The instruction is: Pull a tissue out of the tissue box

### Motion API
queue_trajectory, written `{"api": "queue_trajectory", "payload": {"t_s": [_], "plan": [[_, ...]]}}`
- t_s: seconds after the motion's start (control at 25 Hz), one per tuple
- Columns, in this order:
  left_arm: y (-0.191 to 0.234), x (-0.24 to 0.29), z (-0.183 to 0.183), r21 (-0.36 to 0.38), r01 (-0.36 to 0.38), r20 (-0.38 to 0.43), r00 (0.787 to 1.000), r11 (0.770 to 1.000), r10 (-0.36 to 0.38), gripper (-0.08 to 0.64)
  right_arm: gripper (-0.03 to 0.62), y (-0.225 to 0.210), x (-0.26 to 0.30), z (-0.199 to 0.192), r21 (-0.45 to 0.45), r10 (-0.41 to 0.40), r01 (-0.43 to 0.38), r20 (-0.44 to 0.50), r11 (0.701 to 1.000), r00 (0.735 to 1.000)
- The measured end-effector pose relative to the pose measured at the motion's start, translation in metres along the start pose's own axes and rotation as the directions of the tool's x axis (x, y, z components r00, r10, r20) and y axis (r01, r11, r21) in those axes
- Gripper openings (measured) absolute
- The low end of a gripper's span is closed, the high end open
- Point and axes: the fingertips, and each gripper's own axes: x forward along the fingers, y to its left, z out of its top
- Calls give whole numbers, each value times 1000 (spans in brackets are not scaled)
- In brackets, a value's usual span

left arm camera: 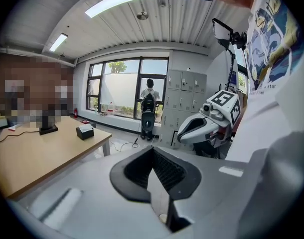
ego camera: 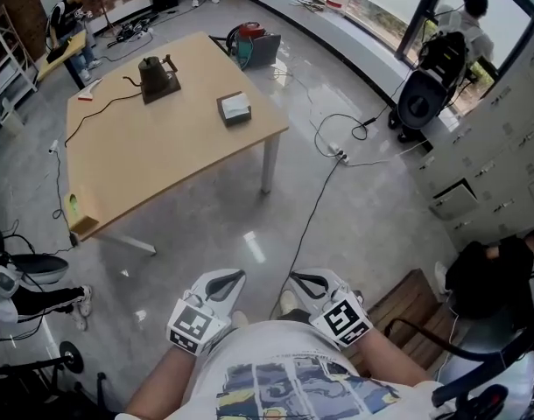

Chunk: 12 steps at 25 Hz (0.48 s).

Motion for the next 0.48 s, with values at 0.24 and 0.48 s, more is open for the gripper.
{"api": "queue_trajectory", "payload": {"t_s": [0.24, 0.48], "plan": [[-4, 51, 27, 6, -67, 1, 998, 998, 67, 6, 5, -53, -8, -8, -43, 47, -45, 42, 998, 998], [-8, 92, 42, -1, -134, 4, 991, 991, 134, 6, 9, -91, -13, -23, -89, 112, -107, 53, 990, 992]]}}
